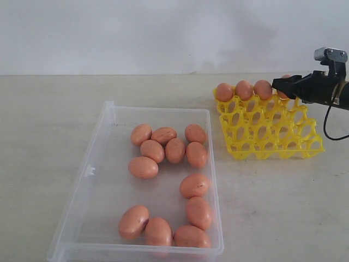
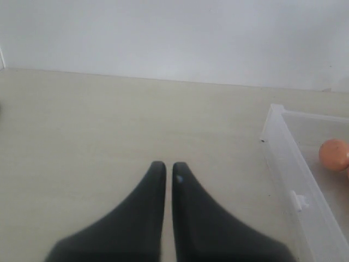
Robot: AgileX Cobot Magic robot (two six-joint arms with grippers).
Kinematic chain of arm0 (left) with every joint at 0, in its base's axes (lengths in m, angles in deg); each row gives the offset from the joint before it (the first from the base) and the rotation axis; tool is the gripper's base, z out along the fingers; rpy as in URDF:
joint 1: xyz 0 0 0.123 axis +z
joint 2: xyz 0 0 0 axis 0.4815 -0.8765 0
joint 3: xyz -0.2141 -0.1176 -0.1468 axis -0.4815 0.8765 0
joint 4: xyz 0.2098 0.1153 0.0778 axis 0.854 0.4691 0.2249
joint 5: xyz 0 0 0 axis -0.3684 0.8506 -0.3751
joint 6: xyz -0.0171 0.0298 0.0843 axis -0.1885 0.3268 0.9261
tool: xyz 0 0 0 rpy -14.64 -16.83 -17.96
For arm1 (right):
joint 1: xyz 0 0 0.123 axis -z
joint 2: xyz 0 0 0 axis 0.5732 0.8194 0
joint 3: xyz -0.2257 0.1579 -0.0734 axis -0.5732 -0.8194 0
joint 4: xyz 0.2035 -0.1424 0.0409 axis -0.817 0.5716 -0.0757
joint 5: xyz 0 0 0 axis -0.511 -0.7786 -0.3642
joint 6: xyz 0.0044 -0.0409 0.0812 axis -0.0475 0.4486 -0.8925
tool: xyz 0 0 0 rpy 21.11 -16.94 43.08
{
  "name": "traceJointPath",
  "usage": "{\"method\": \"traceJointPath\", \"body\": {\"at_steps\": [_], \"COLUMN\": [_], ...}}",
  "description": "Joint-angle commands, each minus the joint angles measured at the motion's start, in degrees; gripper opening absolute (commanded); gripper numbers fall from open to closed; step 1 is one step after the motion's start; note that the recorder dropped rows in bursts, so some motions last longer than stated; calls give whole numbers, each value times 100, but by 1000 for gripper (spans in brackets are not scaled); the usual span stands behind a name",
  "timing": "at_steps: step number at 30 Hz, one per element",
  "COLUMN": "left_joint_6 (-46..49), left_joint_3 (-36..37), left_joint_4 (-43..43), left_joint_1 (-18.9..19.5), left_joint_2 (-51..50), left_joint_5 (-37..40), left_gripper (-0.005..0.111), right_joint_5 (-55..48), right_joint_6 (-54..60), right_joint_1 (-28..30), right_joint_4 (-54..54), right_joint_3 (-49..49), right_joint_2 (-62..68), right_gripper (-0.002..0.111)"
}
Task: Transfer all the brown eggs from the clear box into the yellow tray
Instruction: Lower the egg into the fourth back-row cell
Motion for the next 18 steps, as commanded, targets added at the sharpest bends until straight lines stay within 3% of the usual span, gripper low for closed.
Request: {"method": "traceJointPath", "body": {"at_steps": [1,14,18], "left_joint_6": [13,13,13], "left_joint_3": [15,15,15], "left_joint_4": [-14,-14,-14], "left_joint_1": [20,20,20], "left_joint_2": [12,12,12], "left_joint_5": [-39,-39,-39], "left_gripper": [4,4,4], "right_joint_5": [-23,27,88], "right_joint_6": [66,66,66], "right_joint_1": [5,5,5], "right_joint_4": [26,26,-9], "right_joint_3": [24,24,24], "right_joint_2": [-6,-6,-6], "right_gripper": [46,46,63]}}
